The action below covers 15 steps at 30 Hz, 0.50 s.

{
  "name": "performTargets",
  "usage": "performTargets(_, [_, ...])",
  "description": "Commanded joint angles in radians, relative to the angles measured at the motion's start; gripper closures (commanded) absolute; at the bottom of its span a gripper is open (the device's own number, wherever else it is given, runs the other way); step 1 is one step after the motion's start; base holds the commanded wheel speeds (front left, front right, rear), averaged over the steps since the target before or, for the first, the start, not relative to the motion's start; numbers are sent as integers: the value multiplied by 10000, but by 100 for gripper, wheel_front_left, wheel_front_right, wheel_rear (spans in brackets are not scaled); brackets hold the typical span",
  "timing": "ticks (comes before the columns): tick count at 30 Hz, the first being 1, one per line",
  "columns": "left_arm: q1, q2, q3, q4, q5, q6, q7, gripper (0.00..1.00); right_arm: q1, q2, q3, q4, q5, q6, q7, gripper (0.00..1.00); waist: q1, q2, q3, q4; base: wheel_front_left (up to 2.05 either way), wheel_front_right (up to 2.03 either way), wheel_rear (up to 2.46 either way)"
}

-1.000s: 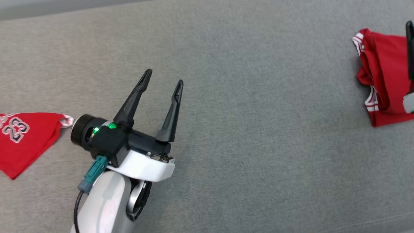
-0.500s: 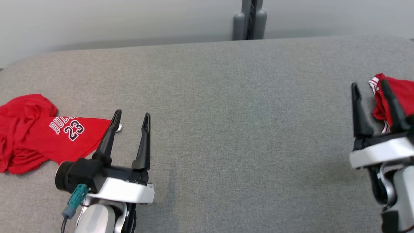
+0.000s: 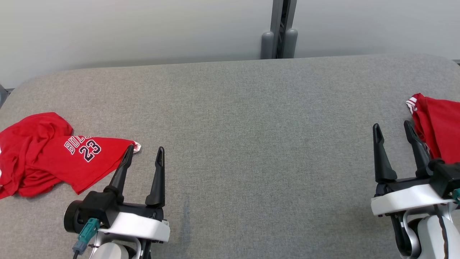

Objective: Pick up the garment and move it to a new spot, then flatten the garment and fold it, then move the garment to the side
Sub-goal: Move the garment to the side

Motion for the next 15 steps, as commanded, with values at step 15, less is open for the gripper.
performTargets(15, [35, 30, -68, 80, -127, 86, -36, 0, 122, 152, 47, 77, 241, -5, -4, 0, 0, 0, -3, -41, 0, 0, 0])
